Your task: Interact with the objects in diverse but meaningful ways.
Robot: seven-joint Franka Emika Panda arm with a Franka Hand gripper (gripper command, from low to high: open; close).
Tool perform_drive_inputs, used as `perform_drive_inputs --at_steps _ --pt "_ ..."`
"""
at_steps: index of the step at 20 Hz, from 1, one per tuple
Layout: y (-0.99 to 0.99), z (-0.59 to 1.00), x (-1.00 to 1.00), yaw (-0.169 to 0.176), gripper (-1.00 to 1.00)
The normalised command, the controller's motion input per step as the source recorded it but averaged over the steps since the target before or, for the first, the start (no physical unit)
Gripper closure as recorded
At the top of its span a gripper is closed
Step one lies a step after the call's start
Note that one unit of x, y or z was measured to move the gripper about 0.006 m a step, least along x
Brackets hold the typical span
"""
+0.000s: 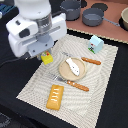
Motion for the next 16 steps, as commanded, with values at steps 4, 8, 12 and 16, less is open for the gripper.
perform_drive_inputs --at_steps 4,8,12,16 --pt "-0.60 0.19 0.58 -0.004 1.00" --pt "-0.54 0.13 0.52 0.000 1.00" --pt "-0.61 0.00 0.33 0.000 1.00" --pt "-0.64 -0.08 0.22 0.000 1.00"
